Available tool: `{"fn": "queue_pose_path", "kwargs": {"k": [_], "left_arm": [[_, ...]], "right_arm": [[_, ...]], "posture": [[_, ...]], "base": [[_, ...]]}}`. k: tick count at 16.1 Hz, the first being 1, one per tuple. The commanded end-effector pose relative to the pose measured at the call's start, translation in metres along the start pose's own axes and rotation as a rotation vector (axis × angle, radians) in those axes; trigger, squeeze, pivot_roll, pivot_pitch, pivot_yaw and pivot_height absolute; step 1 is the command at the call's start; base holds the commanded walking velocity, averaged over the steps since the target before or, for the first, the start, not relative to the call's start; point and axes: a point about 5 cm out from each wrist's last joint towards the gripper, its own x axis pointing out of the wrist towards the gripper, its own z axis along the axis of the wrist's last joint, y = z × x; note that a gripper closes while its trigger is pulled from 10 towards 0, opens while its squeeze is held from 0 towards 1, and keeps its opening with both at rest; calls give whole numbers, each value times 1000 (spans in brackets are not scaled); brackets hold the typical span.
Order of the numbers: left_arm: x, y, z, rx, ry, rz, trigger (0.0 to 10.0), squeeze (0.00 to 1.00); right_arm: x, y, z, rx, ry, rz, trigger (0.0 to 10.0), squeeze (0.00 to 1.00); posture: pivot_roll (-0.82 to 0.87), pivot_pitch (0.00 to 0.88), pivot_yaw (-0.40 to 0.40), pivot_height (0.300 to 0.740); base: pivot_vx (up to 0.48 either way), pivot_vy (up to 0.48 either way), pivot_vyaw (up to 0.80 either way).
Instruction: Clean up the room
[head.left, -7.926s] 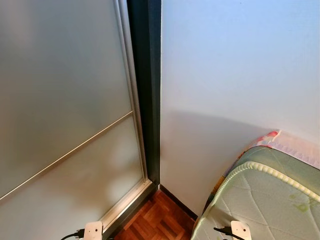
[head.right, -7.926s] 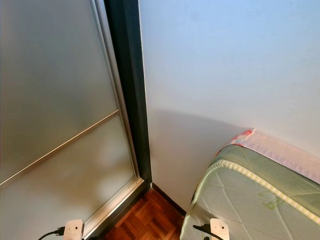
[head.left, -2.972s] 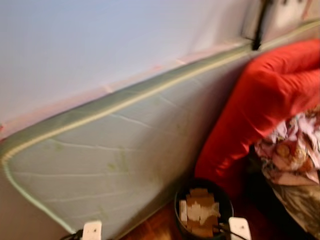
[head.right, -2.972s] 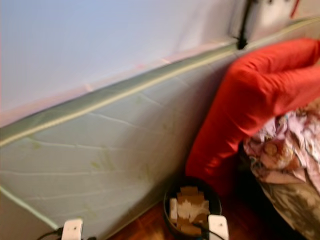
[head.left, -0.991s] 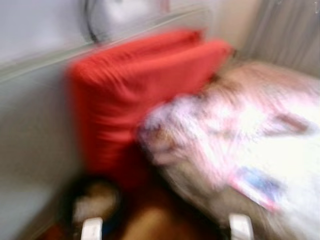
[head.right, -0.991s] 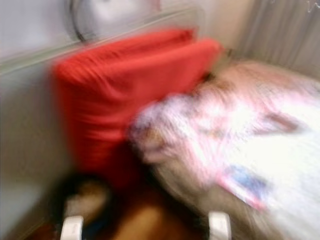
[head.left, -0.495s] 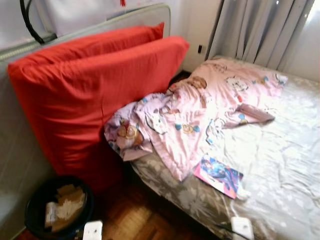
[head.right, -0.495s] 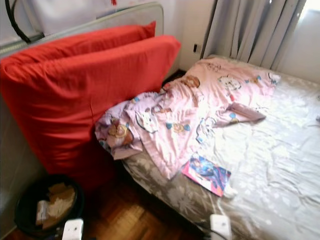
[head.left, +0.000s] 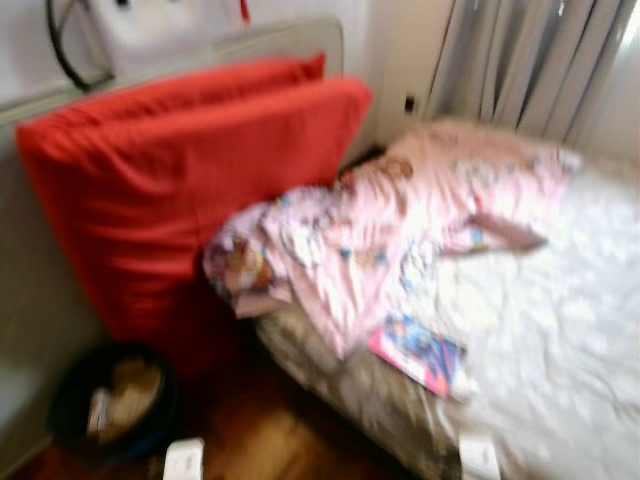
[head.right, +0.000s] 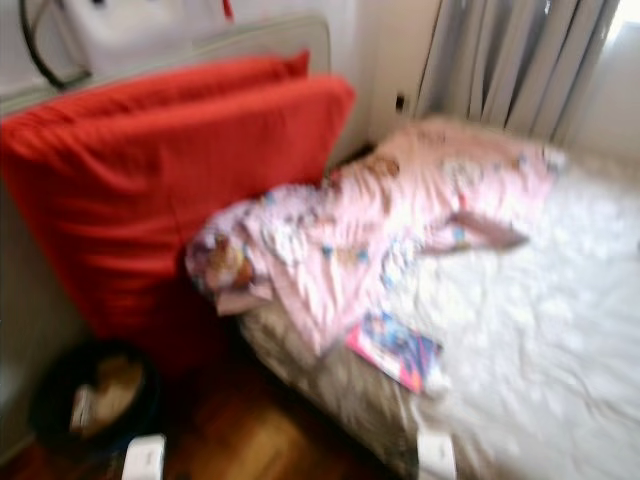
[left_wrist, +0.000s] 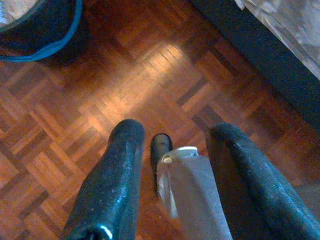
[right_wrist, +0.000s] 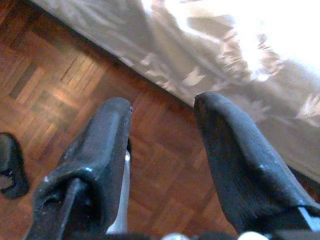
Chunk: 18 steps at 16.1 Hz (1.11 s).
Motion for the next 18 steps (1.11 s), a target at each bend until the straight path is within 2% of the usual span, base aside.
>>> {"fn": "queue_pose_path", "kwargs": {"k": [1,9,11,15,18], "left_arm": [[2,13,4,165,107,-82,10000,0],[-1,16,-4,160,126,-74,10000,0],[-2,19,-6,182,140,-49,10000,0],[-2,30,1,135,93,30,10000,0],[0,29,7,118,75,34,10000,0]], "right_arm": [[-3,-8,-13,124,52,163,10000,0],[-3,-7,-11,130,35,156,10000,0],[-2,8,-9,124,31,174,10000,0],[-2,14,-8,116,30,190,10000,0],[-2,13,-7,115,25,194,10000,0]], "posture": [[-13,1,3,740],[-17,2,3,740],[-16,3,4,740],[-15,3,4,740],[-15,2,4,740]], "base": [[0,0,0],[0,0,0],[0,0,0],[0,0,0],[0,0,0]]}}
